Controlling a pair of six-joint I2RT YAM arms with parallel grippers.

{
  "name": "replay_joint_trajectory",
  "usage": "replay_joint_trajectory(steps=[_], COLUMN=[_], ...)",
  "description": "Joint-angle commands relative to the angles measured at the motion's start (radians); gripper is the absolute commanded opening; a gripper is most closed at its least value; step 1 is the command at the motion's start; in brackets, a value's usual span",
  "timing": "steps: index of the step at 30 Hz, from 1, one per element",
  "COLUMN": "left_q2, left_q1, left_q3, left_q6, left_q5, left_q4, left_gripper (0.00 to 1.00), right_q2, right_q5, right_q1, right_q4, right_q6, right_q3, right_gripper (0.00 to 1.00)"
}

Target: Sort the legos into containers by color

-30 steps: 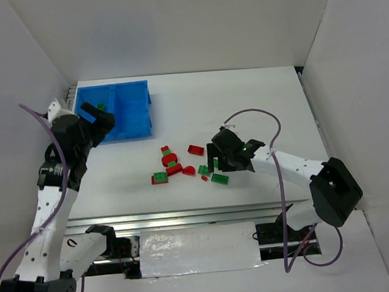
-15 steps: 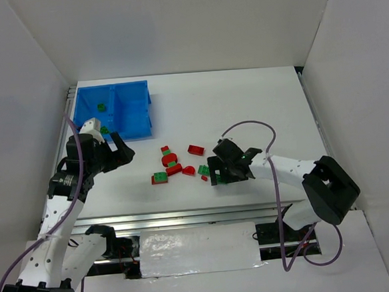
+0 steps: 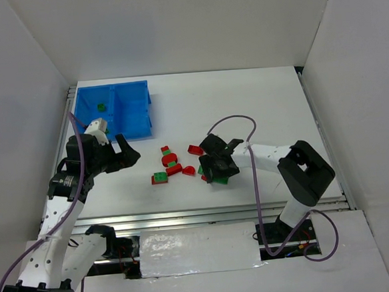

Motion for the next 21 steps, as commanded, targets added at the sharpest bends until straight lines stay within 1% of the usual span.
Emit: replay_joint_trajectory(steps=[1, 2, 3, 6, 7, 9, 10, 11, 13, 21], left_q2=[-0.009, -0.003, 0.0, -0.001, -0.003, -0.006, -0.006, -0.003, -0.003, 0.006], left_q1=[-0.005, -0.005, -0.005, -0.005, -0.005, -0.005, -0.005, -0.005, -0.005, -0.005], left_q3=[-0.001, 0.0, 0.0, 0.0, -0.001, -0.003, -0.003, -0.003, -0.001, -0.007], left_q6=[0.037, 0.037, 0.039, 0.037, 0.037, 0.036, 0.034, 0.034, 0.033, 0.024], left_q5=[0.037, 0.041, 0.04, 0.04, 0.038, 0.034, 0.034, 0.032, 0.034, 0.048], left_q4=[0.04, 0.039, 0.039, 0.037, 0.037, 0.039, 0.037, 0.037, 0.037, 0.048], left_gripper=[1.0, 1.0, 1.0, 1.0, 1.0, 1.0, 1.0, 0.99, 0.99, 1.0], right_q2=[0.0, -0.011, -0.016, -0.026, -0.028, -0.033, -0.039, -0.043, -0.057, -0.158], right_q5=[0.017, 0.017, 0.017, 0.02, 0.02, 0.022, 0.024, 0.022, 0.03, 0.028], right_q1=[0.026, 0.031, 0.032, 0.034, 0.036, 0.036, 0.039, 0.039, 0.04, 0.06], right_q4=[-0.06, -0.057, -0.051, -0.047, -0.051, -0.054, -0.052, -0.052, -0.052, -0.058], right_q6=[-0.005, 0.0, 0.006, 0.021, 0.026, 0.041, 0.046, 0.054, 0.066, 0.103], right_q3=[0.017, 0.009, 0.005, -0.009, -0.011, -0.021, -0.03, -0.037, -0.055, -0.075], right_gripper=[0.84, 0.81, 0.74, 0.67, 0.62, 0.59, 0.55, 0.49, 0.26, 0.25])
